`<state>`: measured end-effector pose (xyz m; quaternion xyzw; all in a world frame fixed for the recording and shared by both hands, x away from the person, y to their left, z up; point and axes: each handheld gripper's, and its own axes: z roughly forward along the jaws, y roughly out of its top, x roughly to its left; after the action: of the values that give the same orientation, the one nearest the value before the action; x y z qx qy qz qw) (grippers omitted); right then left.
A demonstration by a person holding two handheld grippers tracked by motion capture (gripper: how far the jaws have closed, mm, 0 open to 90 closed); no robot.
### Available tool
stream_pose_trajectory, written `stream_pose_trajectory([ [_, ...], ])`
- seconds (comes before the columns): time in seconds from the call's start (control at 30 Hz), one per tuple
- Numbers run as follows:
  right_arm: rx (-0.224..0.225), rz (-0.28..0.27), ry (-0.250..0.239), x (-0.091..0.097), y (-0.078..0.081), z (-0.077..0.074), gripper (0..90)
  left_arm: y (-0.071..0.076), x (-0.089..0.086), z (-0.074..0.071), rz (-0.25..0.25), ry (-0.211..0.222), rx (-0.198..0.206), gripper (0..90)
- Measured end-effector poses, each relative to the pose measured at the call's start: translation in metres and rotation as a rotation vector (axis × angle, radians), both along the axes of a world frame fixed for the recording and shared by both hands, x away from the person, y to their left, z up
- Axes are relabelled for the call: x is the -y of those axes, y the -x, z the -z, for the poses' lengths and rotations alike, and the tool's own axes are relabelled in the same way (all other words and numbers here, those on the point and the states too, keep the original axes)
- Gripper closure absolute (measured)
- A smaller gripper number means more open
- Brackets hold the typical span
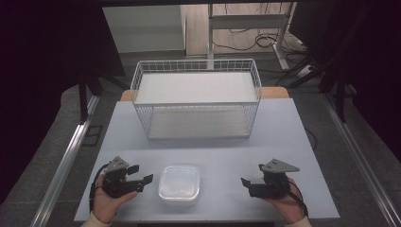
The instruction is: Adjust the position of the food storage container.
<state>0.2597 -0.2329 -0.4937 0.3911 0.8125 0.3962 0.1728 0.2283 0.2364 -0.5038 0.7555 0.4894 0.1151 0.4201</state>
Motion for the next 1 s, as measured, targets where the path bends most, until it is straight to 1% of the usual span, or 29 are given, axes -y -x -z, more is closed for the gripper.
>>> stream_pose_trajectory([
  [0.27, 0.003, 0.006, 0.009, 0.002, -0.002, 0.001, 16.5, -0.001, -0.002, 0.001, -0.002, 0.009, -0.004, 26.4],
  [0.4, 0.000, 0.006, 0.011, 0.002, -0.002, 0.001, 17.2, 0.000, -0.003, -0.003, 0.005, 0.023, 0.004, 26.0],
  [0.63, 0.000, 0.010, 0.012, 0.003, -0.002, 0.000, 17.5, 0.001, -0.006, -0.007, 0.010, 0.027, 0.006, 26.3],
  [0.67, -0.005, 0.016, 0.012, 0.003, -0.003, 0.001, 17.5, 0.002, -0.007, -0.010, 0.011, 0.028, 0.009, 26.5],
  [0.83, -0.008, 0.020, 0.017, 0.004, -0.003, 0.001, 17.9, 0.005, -0.007, -0.017, 0.034, 0.039, 0.021, 28.5],
  [1.0, -0.011, 0.017, 0.024, 0.003, -0.003, 0.002, 18.2, 0.004, -0.006, -0.018, 0.054, 0.040, 0.019, 30.9],
])
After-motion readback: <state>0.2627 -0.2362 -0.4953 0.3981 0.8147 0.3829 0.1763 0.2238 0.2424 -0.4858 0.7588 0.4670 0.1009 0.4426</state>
